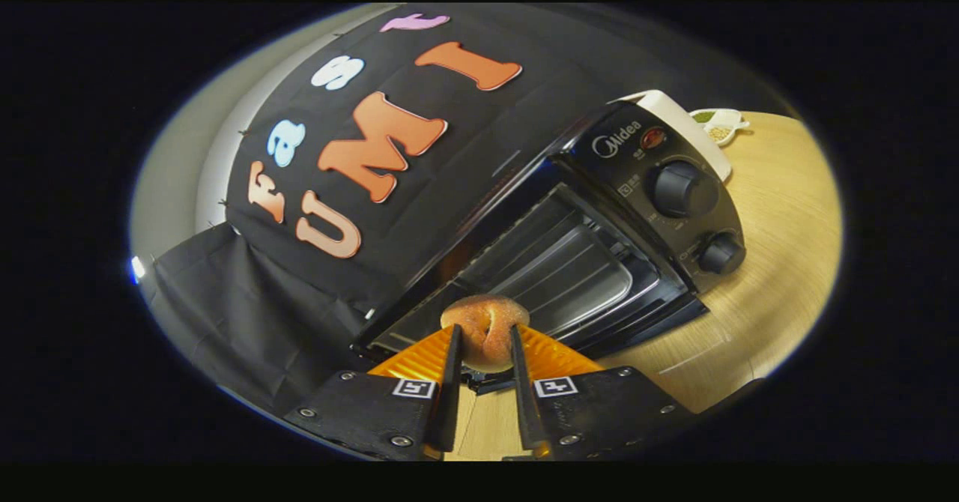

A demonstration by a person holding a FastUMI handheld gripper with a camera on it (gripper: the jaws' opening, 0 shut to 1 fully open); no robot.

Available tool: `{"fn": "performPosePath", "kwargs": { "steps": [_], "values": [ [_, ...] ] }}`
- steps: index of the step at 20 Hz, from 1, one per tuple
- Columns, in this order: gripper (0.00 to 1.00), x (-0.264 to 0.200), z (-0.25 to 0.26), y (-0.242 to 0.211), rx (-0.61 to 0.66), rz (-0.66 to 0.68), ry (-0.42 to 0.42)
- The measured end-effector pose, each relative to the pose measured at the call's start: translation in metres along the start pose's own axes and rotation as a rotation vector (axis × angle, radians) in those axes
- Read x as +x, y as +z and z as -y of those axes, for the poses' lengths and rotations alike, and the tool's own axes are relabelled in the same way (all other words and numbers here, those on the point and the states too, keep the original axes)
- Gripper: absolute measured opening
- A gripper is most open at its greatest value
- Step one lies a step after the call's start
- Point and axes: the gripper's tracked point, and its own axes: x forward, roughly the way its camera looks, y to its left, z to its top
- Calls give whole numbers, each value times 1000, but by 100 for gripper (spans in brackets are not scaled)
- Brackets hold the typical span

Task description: Open the toaster oven, put the food inside, and close the toaster oven door.

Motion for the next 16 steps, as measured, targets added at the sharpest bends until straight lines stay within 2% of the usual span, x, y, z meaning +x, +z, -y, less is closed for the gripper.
{"fn": "performPosePath", "kwargs": {
  "steps": [4, 7, 9, 11, 12, 16],
  "values": [
    [33, 17, -3, -1, 35, 6, 4],
    [33, 26, 4, -2, 26, 33, -32],
    [34, 28, 0, 2, 19, 67, -18],
    [42, 29, -4, 7, -10, 106, -14],
    [52, 29, 1, 7, -28, 118, -36],
    [68, 31, 7, 3, -48, 114, -72]
  ]
}}
